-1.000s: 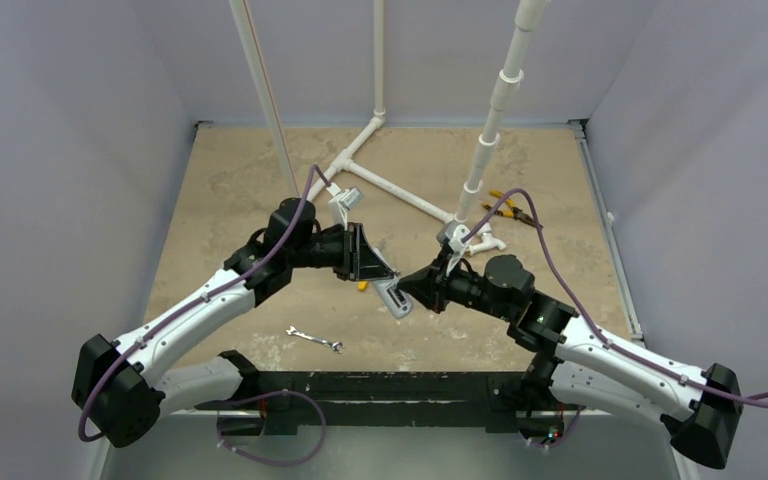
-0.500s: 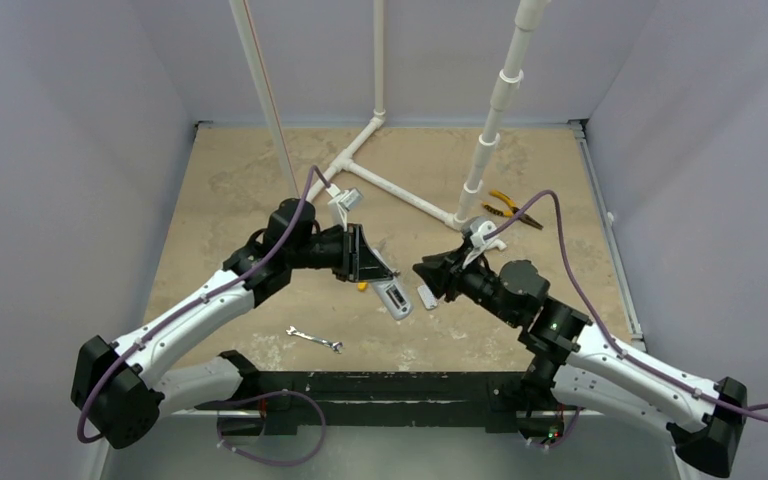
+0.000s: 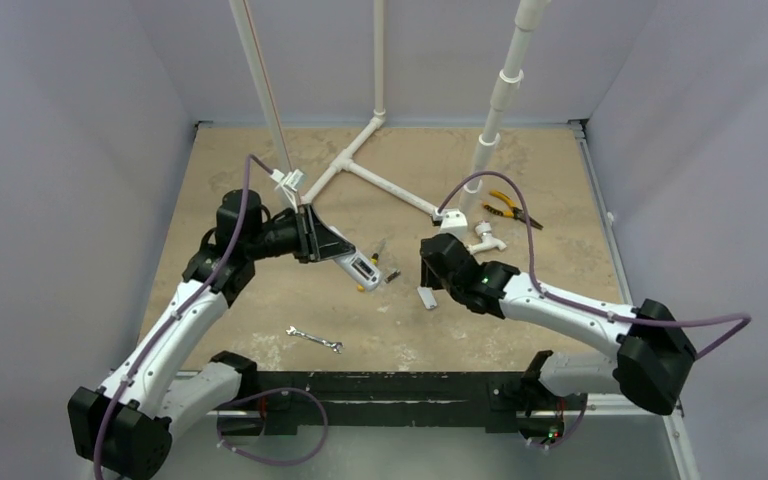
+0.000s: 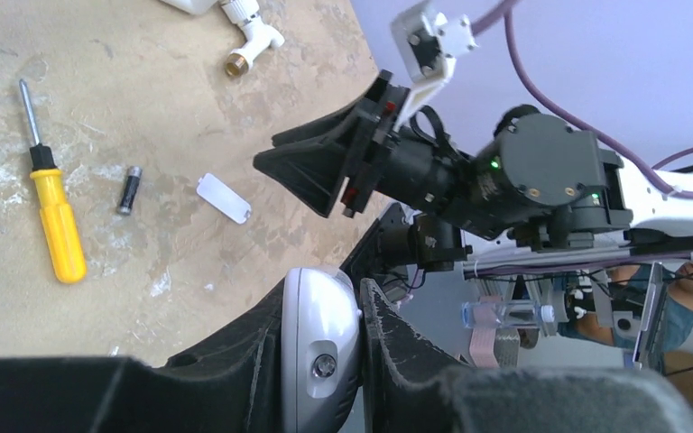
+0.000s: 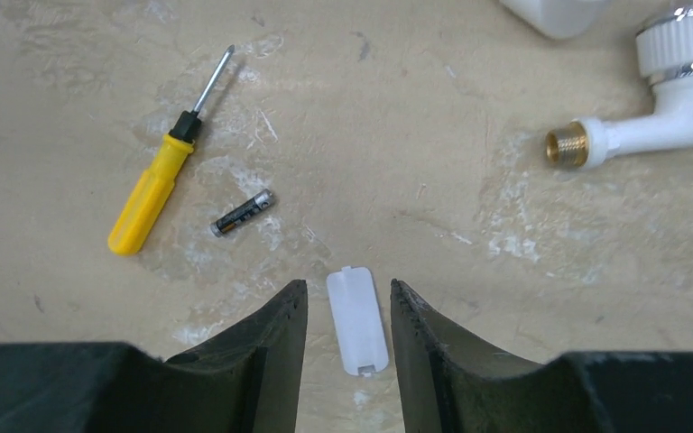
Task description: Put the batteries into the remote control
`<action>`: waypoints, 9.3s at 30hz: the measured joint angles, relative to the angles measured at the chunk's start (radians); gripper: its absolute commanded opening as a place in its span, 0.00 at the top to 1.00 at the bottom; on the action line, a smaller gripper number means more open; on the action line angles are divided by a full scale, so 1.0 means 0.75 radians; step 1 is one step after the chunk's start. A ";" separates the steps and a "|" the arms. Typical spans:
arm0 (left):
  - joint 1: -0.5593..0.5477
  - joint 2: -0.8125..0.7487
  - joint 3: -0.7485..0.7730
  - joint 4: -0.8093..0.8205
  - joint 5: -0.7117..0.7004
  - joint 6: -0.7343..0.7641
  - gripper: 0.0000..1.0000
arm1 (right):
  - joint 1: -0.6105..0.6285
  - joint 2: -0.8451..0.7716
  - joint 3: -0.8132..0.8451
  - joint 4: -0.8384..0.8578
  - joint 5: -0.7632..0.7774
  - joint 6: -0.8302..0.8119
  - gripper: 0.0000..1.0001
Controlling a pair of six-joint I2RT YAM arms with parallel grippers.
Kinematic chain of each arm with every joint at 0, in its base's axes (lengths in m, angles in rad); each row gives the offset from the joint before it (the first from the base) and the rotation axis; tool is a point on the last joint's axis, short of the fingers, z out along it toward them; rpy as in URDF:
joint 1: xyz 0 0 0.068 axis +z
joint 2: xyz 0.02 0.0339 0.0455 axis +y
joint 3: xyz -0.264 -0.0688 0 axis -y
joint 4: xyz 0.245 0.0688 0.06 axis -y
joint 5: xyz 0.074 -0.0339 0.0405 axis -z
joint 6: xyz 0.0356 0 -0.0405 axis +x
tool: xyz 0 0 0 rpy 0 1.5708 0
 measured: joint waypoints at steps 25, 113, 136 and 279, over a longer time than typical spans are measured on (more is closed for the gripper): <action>0.037 -0.166 0.004 -0.186 0.001 0.140 1.00 | 0.005 0.743 0.534 -0.269 -0.076 0.863 0.58; -0.193 -0.343 -0.099 0.162 -0.024 0.135 1.00 | -0.049 -0.259 -0.125 0.557 -0.042 -0.230 1.00; -0.718 -0.188 0.070 0.239 -0.038 0.528 1.00 | -0.049 -0.889 -0.507 0.856 -0.503 -0.937 1.00; -0.505 -0.519 0.052 -0.336 -0.873 0.404 1.00 | -0.327 0.965 0.738 -0.611 -1.271 -2.561 0.59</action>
